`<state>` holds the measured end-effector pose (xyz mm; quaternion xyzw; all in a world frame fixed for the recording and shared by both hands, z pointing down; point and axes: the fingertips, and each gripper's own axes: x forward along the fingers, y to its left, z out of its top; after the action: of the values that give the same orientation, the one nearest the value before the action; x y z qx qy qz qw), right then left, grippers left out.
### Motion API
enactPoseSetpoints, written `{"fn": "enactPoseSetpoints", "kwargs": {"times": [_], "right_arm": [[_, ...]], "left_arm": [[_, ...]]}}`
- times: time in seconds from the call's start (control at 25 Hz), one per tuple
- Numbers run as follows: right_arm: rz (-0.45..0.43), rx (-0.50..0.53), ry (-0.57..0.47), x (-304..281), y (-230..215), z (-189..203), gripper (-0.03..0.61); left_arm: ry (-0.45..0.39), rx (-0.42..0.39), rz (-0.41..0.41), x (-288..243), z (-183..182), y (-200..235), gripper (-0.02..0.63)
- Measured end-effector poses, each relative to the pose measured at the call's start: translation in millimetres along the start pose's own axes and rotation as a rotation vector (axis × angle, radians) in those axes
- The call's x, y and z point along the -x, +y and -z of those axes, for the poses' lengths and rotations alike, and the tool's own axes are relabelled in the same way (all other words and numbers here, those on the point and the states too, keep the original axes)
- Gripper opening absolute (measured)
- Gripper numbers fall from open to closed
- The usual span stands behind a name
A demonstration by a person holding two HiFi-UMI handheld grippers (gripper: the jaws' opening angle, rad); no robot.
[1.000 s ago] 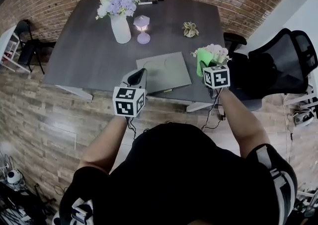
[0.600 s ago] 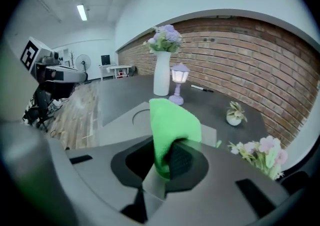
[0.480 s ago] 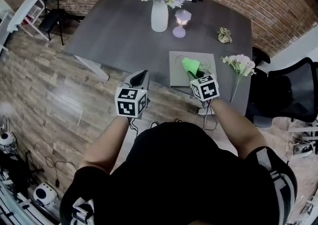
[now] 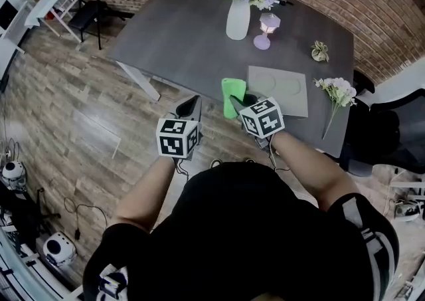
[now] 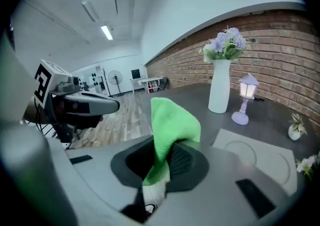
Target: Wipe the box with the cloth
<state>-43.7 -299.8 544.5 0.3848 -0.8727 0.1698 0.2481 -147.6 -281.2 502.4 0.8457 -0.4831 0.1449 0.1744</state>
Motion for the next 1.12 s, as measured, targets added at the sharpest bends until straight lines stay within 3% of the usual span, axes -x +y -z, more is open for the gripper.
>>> {"fn": "enactPoseSetpoints", "kwargs": {"times": [0.2,0.6,0.84,1.12], "right_arm": [[0.092,-0.059,0.007,26,-36,21,0.044],[0.457,-0.192,0.058,157,-187,119,0.044],[0.567,-0.216,0.044,238,-248,151,0.044],[0.503,-0.206,-0.042,261,-277,130,0.044]], "left_arm": [[0.015,-0.024,0.071,-21,0,-27,0.008],[0.025,-0.119,0.251,-84,-16,-142,0.008],[-0.028,-0.11,0.186,-103,-44,-176,0.008],[-0.034,-0.054,0.041,-84,-47,-180,0.008]]}}
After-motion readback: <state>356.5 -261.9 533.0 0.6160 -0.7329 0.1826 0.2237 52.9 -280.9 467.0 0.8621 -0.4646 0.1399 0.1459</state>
